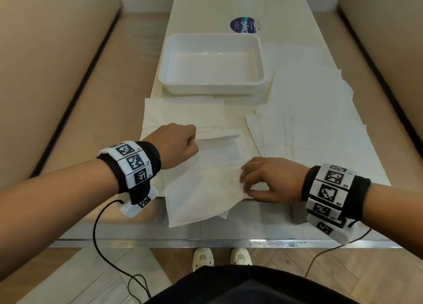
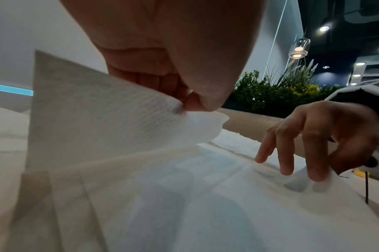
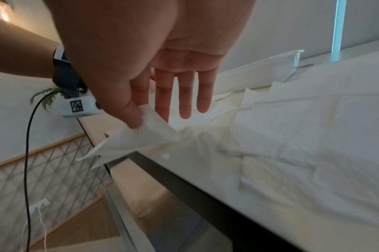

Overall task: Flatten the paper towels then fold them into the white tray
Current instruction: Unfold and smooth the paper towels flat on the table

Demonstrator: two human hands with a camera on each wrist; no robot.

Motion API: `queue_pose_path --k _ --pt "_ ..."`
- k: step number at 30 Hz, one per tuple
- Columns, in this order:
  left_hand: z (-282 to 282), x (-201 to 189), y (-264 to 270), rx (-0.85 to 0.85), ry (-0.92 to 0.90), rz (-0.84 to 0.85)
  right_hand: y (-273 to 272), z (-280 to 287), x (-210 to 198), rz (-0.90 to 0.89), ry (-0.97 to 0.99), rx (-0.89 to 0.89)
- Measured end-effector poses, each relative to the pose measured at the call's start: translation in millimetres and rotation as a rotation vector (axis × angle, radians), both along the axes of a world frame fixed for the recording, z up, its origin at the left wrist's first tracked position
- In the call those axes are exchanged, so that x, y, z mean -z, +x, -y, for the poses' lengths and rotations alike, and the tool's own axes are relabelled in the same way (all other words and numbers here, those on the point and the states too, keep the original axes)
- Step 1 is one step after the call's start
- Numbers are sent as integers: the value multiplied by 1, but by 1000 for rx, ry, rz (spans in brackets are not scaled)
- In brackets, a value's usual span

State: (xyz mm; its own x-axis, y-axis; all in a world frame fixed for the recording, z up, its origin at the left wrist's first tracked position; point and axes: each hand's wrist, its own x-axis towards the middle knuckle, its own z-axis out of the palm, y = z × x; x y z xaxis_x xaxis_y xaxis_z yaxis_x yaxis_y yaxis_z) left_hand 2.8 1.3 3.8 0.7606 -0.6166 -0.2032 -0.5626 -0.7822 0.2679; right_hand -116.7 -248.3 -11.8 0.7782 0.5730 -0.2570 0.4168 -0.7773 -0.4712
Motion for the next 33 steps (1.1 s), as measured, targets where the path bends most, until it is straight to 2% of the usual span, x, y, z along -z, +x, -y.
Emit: queue_pose_path --k 3,7,11,16,20,25,30,33 --pt "-4 -5 2 -2 -37 5 6 -1 -6 -21 41 45" --pt "-7 -4 1 30 -70 -30 14 -6 -12 -134 7 74" --pt "-10 -9 6 6 -181 -26 20 -7 -20 -235 98 158" --pt "-17 -30 37 -96 -300 62 25 -1 -24 -146 112 233" --pt "-22 -28 81 -126 -201 79 29 -3 -28 -50 158 268" --pt "-22 -5 123 -178 -55 53 39 -9 -32 -24 244 278" --pt "-13 11 133 -194 11 57 44 -4 -28 -28 227 293" --pt "-7 7 127 -161 80 73 44 0 -24 -35 216 310"
